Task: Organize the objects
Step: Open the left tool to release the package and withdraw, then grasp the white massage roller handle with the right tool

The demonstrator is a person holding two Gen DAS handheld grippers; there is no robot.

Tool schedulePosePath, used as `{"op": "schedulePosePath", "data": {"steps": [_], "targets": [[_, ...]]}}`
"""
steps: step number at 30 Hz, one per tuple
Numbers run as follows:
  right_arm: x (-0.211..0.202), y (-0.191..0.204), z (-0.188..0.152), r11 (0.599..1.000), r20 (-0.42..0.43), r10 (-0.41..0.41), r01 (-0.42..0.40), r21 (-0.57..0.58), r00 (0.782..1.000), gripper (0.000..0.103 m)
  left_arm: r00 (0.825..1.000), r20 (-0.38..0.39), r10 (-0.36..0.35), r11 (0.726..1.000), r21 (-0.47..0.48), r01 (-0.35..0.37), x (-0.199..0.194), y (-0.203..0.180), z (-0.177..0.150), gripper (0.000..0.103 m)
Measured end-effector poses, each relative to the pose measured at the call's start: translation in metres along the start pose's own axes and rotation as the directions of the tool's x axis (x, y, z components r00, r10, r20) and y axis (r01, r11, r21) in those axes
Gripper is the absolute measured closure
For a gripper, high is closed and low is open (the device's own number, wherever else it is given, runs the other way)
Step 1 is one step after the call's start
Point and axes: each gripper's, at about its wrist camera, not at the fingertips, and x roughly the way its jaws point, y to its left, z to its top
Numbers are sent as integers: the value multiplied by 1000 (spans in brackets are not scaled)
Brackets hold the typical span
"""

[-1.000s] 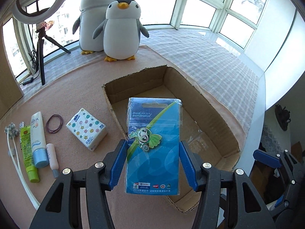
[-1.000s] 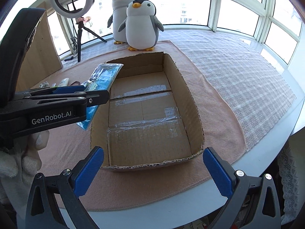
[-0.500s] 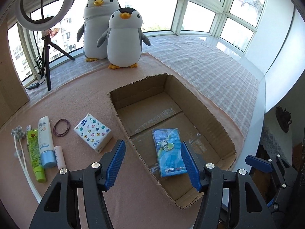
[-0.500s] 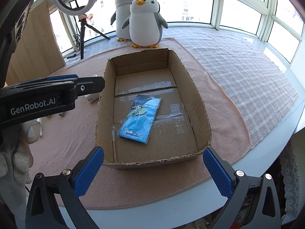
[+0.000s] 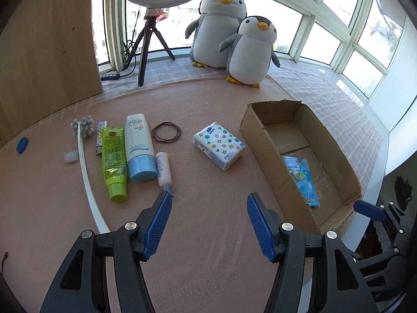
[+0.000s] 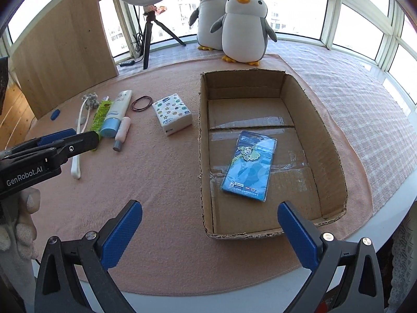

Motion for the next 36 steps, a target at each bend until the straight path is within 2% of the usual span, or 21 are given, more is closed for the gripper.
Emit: {"op": "schedulePosePath", "data": {"steps": [8, 12, 19, 25, 32, 36], "targets": [[13, 56, 30, 996, 20, 47, -46, -77, 999, 1, 995, -31, 90, 983, -160, -94, -3, 100, -36, 39], [21, 88, 53, 989, 40, 80, -74, -131, 996, 1, 994, -53, 96, 971, -217, -105, 2, 136, -50, 39], [59, 129, 101, 977, -12, 170, -171, -126, 985, 1, 996, -82, 39, 963, -264, -59, 24, 157, -58, 39], [100, 166, 132, 970, -62, 171, -179, -162, 983, 3, 995, -93, -24, 954, -300, -5, 47, 159, -53, 39], [133, 203, 154, 949, -143, 230, -254, -186, 963, 27, 993, -95, -73, 932, -361, 34, 65, 170, -53, 40], [149, 221, 161, 941, -174, 237, -271, -205, 956, 35, 993, -84, -80, 928, -370, 44, 68, 171, -50, 45]]}}
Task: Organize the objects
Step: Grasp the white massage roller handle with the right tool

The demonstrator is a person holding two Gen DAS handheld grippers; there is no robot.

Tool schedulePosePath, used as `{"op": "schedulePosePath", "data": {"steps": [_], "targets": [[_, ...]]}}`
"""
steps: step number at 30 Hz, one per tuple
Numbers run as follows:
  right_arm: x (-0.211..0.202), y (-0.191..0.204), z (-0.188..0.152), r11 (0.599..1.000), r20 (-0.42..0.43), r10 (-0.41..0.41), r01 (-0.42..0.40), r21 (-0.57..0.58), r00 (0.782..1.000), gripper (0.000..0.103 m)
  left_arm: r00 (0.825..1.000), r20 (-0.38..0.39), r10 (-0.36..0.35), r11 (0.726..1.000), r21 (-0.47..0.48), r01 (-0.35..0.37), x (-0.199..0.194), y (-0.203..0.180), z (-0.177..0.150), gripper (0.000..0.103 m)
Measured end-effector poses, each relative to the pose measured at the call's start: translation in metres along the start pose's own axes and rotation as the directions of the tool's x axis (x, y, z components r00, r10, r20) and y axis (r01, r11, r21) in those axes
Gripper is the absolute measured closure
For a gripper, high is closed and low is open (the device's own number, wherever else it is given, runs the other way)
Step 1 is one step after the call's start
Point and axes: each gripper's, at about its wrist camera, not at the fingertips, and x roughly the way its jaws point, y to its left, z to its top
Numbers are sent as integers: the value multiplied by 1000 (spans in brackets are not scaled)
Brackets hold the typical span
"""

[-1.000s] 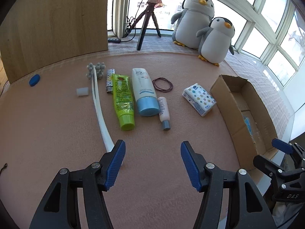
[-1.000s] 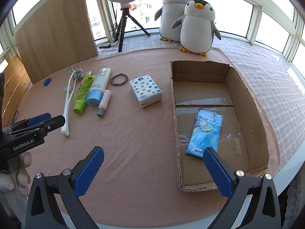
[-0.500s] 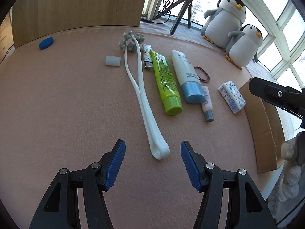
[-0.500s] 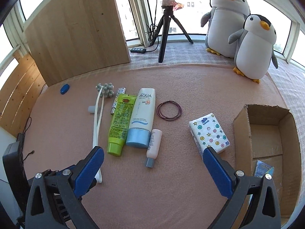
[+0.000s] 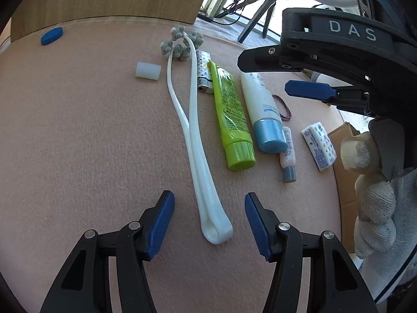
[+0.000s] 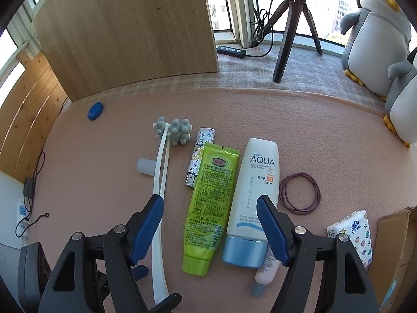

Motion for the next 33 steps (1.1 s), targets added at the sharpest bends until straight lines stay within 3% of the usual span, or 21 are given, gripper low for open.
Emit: {"op": "schedulePosePath", "data": {"steps": [3, 10, 16, 19, 28, 33], "targets": [[14, 4, 5, 999, -31, 31, -30, 16, 999, 47, 1000, 2, 1, 1000, -5, -1, 3, -1, 2, 49], [39, 12, 12, 997, -77, 74, -71, 33, 994, 60, 1000, 8, 2, 1000, -24, -2, 6, 1, 6, 68], [45, 18, 17, 993, -95, 119, -116, 28, 988, 75, 1000, 9, -8, 1000, -24, 9, 8, -3, 7, 74], [45, 26, 18, 995, -96, 100, -102, -17, 990, 84, 1000, 10, -16, 1000, -25, 16, 9, -6, 8, 77], [53, 23, 16, 987, -135, 158, -151, 56, 978, 84, 999, 16, -32, 999, -20, 33, 13, -21, 8, 81], [38, 22, 18, 985, -98, 166, -159, 70, 981, 84, 999, 24, -43, 999, -27, 43, 14, -29, 8, 81]]}}
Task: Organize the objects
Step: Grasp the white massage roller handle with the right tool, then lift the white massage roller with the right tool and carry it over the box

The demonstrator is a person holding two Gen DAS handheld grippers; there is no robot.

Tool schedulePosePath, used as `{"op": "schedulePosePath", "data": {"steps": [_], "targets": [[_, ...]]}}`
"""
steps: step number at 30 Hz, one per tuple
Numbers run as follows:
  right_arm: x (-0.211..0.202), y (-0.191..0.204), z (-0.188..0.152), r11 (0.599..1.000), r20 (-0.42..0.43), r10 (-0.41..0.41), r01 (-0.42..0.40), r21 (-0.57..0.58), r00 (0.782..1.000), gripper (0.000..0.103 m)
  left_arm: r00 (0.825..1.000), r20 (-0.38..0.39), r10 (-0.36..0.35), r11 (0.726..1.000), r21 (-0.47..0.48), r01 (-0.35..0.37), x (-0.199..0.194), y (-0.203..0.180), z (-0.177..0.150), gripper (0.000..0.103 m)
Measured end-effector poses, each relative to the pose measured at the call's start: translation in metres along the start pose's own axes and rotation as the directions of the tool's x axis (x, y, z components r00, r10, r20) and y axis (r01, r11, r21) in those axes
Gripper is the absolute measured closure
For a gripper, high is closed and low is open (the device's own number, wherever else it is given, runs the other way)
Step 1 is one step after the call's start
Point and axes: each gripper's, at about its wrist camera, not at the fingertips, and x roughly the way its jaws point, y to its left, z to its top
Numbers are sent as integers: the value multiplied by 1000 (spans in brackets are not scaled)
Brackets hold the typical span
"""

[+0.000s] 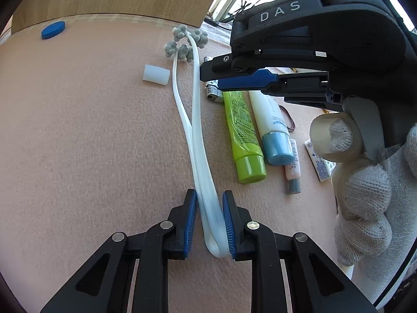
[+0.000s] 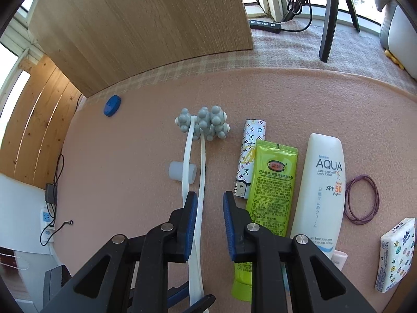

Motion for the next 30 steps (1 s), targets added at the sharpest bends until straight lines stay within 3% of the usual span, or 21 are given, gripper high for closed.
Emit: {"op": "schedulePosePath", "data": {"steps": [1, 3, 9, 11, 15, 23, 30], "targets": [[-3, -1, 0, 1000, 8, 18, -18, 4, 1000, 81, 1000, 1, 1, 1000, 2, -1, 0, -2, 0, 81], [-8, 2, 2, 1000, 24, 27, -27, -7, 999, 58, 1000, 3, 2, 1000, 7, -3, 1, -8, 0, 81], [5, 10, 4, 998, -1, -13, 13, -56, 1000, 57, 1000, 5, 1, 1000, 10, -1, 4, -22, 1, 81], [13, 10, 3, 998, -19, -16, 15, -58, 1000, 64, 1000, 5, -2, 1000, 7, 2, 4, -27, 2, 81], [24, 11, 0, 998, -61, -14, 10, -63, 998, 96, 1000, 6, -2, 1000, 6, 2, 5, -37, 2, 81], [1, 12, -5, 998, -27, 35, -36, -59, 999, 98, 1000, 9, -5, 1000, -3, 5, 3, -62, 3, 83], [-39, 3, -9, 997, 38, 65, -63, -52, 997, 98, 998, 40, -49, 999, 21, 48, -15, -106, 3, 83]]}}
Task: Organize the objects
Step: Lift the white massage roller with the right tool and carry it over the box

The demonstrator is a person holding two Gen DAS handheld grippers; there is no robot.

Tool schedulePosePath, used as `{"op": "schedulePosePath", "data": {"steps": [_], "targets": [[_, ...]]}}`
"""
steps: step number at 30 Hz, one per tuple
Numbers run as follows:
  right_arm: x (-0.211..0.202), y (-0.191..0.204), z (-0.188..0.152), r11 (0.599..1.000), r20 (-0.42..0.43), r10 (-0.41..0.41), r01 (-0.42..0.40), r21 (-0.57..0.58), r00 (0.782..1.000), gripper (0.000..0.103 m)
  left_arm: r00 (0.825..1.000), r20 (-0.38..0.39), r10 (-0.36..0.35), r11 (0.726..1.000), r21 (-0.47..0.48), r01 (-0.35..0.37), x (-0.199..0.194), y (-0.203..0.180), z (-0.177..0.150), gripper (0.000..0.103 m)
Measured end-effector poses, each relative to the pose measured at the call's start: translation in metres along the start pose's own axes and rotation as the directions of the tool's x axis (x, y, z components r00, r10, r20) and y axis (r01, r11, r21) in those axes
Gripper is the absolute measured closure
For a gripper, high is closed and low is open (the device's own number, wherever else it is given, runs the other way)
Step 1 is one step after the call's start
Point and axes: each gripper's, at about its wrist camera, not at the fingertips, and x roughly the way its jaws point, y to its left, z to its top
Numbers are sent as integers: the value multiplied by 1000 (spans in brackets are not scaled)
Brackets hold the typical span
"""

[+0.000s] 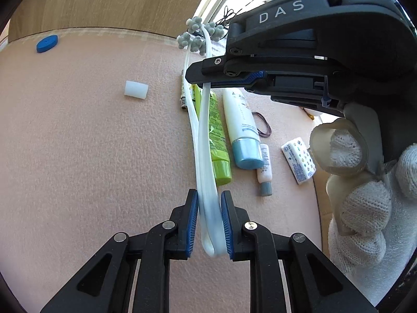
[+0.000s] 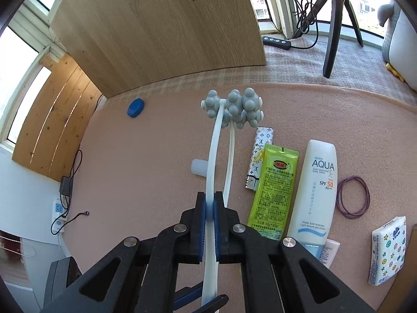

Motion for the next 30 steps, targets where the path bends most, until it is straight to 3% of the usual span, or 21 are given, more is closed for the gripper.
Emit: {"op": "schedulePosePath", "data": {"steps": [4, 5, 6, 7, 8, 11, 20, 30], "targets": [[-27, -13, -7, 1000, 40, 8, -9, 25, 999, 98, 999, 17, -29, 999, 30, 29, -11, -28, 4, 83], [-36, -17, -10, 999, 51, 8, -10, 30, 999, 98, 999, 20, -37, 999, 40, 36, -20, -12, 8, 83], [-43, -20, -13, 999, 61, 9, -11, 35, 998, 98, 999, 21, -43, 998, 52, 42, -21, -21, 8, 83], [-51, -25, -16, 999, 72, 6, -9, 39, 997, 98, 999, 21, -50, 997, 66, 48, -27, -3, -13, 83], [-59, -30, -20, 999, 84, 2, -5, 43, 996, 98, 998, 20, -60, 995, 79, 58, -43, 4, -13, 83], [-83, -46, -34, 998, 115, -19, 12, 63, 993, 98, 996, 10, -88, 989, 120, 86, -53, 0, -29, 83], [-154, -116, -78, 983, 187, -108, 77, 167, 976, 98, 982, -65, -176, 949, 254, 187, -23, -80, -50, 82], [-209, -190, -126, 945, 223, -215, 145, 292, 951, 98, 951, -180, -251, 887, 350, 300, 23, -159, -78, 82]]}}
